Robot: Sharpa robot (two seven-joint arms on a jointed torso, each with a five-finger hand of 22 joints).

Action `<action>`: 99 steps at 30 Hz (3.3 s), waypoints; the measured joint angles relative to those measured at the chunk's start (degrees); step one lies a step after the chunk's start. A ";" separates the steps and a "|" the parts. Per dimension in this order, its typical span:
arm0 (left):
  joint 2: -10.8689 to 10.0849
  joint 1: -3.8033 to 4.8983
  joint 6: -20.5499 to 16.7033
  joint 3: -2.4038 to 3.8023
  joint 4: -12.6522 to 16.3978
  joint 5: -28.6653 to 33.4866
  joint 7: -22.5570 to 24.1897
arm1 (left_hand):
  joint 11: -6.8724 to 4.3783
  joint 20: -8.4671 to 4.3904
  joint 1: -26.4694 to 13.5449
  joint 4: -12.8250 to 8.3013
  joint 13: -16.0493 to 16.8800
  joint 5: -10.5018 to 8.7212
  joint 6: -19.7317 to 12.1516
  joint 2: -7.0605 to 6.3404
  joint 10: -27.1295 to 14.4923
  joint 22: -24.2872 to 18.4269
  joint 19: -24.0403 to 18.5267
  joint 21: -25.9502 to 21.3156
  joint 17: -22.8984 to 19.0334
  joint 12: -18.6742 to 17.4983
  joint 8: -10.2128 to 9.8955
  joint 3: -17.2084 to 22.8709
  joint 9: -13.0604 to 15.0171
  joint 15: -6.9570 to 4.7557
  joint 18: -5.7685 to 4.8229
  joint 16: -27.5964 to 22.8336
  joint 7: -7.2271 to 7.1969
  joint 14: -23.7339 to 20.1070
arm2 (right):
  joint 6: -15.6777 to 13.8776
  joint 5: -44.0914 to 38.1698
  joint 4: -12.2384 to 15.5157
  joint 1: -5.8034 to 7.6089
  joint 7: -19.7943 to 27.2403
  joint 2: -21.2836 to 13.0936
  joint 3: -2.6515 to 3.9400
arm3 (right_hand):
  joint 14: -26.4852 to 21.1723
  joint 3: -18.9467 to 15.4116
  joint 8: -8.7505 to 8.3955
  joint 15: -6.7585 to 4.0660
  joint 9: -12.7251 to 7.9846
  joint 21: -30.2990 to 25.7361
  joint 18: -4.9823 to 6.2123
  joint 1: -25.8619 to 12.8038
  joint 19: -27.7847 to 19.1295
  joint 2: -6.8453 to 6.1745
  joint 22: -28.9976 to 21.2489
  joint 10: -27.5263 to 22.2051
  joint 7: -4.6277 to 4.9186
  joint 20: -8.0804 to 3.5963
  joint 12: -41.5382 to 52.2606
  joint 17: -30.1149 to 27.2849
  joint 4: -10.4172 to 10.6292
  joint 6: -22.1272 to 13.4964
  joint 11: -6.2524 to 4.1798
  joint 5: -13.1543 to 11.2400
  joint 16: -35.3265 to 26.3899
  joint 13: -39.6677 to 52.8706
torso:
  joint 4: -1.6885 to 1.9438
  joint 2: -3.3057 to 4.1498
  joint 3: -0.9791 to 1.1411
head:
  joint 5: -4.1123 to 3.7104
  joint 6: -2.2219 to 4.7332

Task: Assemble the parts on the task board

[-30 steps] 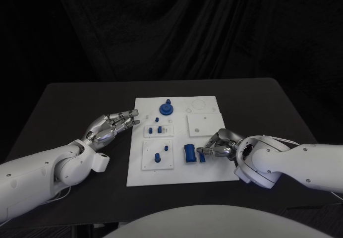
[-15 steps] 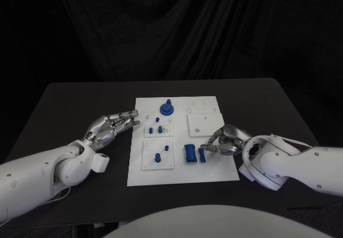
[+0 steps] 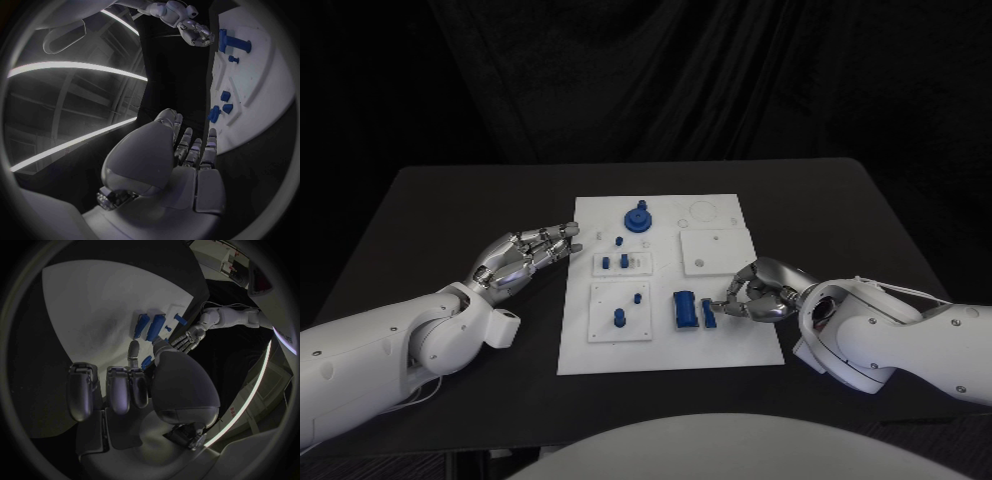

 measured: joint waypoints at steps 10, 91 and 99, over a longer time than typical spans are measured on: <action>-0.01 -0.01 -0.02 0.00 0.11 0.00 0.00 | 0.00 0.00 0.00 0.00 0.00 0.00 0.00 0.00 0.00 0.00 0.00 0.00 0.00 0.00 0.00 0.00 0.00 0.00 0.00 0.00 0.00 0.00 | 3.56 -0.80 -0.31 -0.28 -0.45 0.30 -0.01 | -0.13 -0.74 3.27 -0.27 2.26 -0.44 -0.01 -1.59 -0.02 -1.58 0.04 0.00 -0.52 -0.37 0.00 0.00 0.11 -0.93 -0.40 -2.73 -0.22 0.00 | -0.04 0.03 0.00 | 0.12 0.00; -2.04 -0.37 -1.22 0.01 4.03 0.00 0.01 | 0.84 -0.01 0.00 1.21 0.00 -0.61 0.31 0.00 0.01 -0.46 -0.01 0.00 -0.01 0.00 0.00 0.84 -0.06 0.21 0.00 0.24 0.31 -0.22 | 3.14 -2.28 -1.41 -0.22 3.04 0.34 -0.03 | -0.04 -4.12 8.65 -1.39 4.56 -2.21 0.95 8.49 -0.04 -3.91 0.01 0.00 -0.93 -1.60 0.00 0.00 0.01 -2.17 -1.62 -2.99 -0.21 0.02 | 0.03 0.00 0.01 | 1.65 0.00; -3.94 0.35 -4.19 -0.01 6.51 -1.14 0.33 | -0.36 -1.30 -9.16 3.72 -0.16 -7.94 0.31 2.65 -1.59 -2.57 -1.96 -0.26 -0.47 -1.15 0.00 -1.68 -0.39 -0.96 0.00 -0.28 0.31 -2.41 | -10.88 -0.67 -2.19 3.83 14.14 -0.37 0.09 | -3.42 0.68 8.21 1.16 2.29 -22.60 5.19 12.33 -9.18 1.67 0.05 -1.03 0.96 0.68 -3.33 -8.21 -0.26 -7.12 0.74 11.09 -10.74 0.02 | -0.15 -0.17 0.03 | 3.27 0.00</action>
